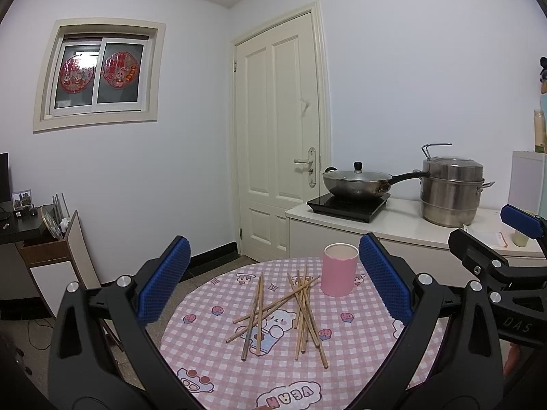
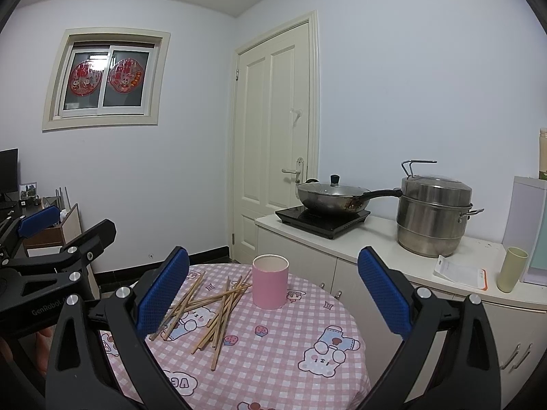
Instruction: Organize utensils
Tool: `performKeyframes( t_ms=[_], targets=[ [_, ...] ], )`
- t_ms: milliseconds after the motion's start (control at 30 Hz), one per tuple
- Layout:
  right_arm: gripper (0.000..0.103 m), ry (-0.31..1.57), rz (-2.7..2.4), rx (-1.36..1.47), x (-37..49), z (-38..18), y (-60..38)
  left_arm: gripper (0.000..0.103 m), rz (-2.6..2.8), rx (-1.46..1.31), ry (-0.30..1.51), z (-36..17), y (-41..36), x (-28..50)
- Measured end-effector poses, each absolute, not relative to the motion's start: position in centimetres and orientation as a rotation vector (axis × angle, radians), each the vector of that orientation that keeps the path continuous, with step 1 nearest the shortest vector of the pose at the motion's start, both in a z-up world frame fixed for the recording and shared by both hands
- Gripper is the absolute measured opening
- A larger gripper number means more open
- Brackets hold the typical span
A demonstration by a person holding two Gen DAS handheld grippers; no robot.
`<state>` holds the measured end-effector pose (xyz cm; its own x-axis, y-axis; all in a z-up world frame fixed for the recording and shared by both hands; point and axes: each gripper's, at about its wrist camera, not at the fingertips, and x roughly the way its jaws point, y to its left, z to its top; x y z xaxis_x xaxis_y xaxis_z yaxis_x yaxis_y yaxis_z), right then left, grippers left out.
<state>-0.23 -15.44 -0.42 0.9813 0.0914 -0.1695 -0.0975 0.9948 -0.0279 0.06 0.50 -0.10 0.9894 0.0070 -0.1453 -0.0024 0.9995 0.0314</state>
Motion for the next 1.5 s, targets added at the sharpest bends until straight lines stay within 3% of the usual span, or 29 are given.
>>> performKeyframes(
  t_ms=[1500],
  targets=[
    [0.095,0.185,0.1,-0.031,0.1,-1.1,-15.6,0.097,0.007,0.037,0.159,-1.3,0.5,0.4]
  ],
)
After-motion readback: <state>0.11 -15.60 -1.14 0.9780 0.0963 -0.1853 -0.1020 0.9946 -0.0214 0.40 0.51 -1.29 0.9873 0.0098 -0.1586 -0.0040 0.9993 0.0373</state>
